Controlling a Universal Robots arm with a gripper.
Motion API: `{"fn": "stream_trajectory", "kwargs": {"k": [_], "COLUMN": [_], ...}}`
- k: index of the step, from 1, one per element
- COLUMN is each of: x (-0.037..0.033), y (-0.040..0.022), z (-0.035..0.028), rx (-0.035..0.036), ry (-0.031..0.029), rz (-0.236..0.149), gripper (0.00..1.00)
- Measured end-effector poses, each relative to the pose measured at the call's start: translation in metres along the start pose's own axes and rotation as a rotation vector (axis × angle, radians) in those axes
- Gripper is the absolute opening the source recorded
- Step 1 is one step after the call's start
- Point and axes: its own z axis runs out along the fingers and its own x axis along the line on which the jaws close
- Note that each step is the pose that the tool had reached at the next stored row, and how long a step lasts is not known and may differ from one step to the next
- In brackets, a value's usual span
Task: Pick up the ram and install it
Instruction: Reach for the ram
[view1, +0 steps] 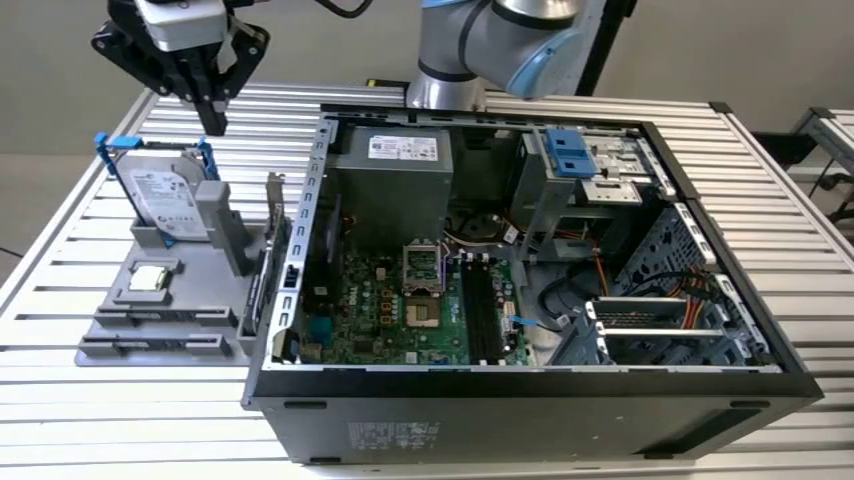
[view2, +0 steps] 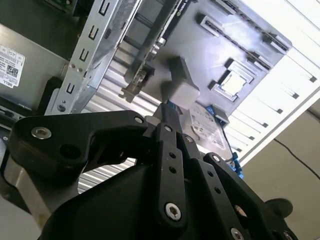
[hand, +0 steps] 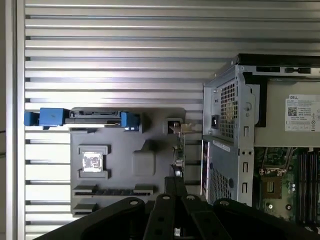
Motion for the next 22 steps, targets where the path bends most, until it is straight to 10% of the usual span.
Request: {"fn": "stream_trajectory", "kwargs": {"k": [22], "x": [0.0429], "y": [-0.0003], "z": [-0.0008], "rx": [-0.0006], "ry": [0.0014], "rz": [-0.029], "gripper": [0.00]}}
